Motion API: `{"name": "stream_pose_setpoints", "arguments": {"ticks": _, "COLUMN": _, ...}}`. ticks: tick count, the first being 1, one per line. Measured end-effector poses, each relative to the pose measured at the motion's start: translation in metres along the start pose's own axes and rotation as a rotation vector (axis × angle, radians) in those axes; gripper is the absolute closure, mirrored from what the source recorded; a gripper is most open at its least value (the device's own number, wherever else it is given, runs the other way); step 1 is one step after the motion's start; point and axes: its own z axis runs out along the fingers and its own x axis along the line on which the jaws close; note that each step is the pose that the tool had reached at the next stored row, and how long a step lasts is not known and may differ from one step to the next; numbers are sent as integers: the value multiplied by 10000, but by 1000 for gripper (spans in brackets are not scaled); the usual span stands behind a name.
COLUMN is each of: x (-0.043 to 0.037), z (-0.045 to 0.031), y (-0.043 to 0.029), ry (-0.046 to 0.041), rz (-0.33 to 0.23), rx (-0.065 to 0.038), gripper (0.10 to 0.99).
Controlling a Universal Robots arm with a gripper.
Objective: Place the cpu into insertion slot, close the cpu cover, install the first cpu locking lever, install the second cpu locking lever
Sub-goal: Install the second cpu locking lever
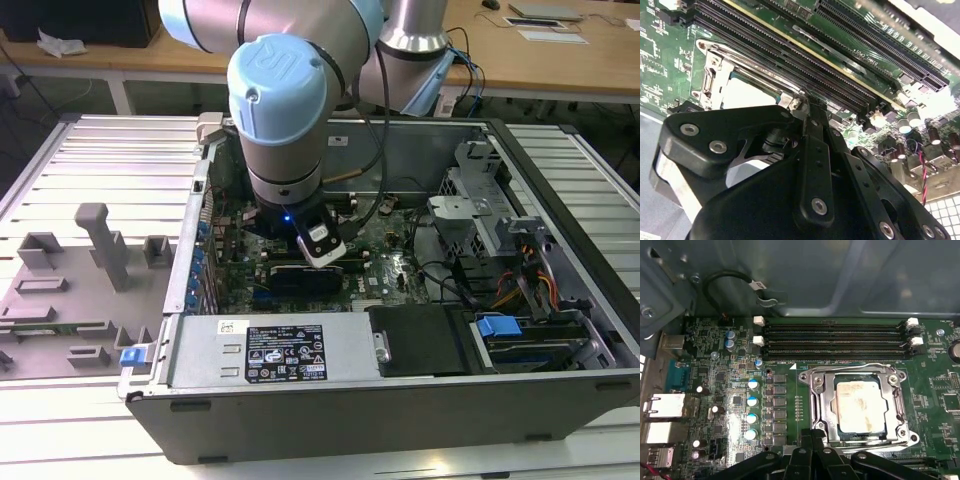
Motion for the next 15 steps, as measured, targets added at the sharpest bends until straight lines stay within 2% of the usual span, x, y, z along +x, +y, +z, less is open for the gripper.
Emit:
{"name": "stream_pose_setpoints", "arguments": {"ticks": 5, "x": 4, "z": 5, "y": -2, "ry": 0, "rz": 0, "rx": 1, "gripper": 980}}
{"name": "stream_pose_setpoints", "arguments": {"ticks": 8, "x": 1, "z": -35, "y": 12, "ry": -3, "rz": 0, "rx": -2, "gripper": 980}}
{"name": "stream_pose_setpoints", "arguments": {"ticks": 10, "x": -5, "z": -128, "y": 44, "ry": 0, "rz": 0, "rx": 2, "gripper": 980}}
{"name": "stream_pose_setpoints", "arguments": {"ticks": 11, "x": -9, "z": -199, "y": 69, "ry": -1, "rz": -1, "rx": 12, "gripper": 980}}
{"name": "stream_pose_setpoints", "arguments": {"ticks": 13, "x": -14, "z": -270, "y": 94, "ry": 0, "rz": -3, "rx": 56, "gripper": 980}}
{"name": "stream_pose_setpoints", "arguments": {"ticks": 15, "x": -18, "z": -326, "y": 114, "ry": -3, "rz": -11, "rx": 181, "gripper": 980}}
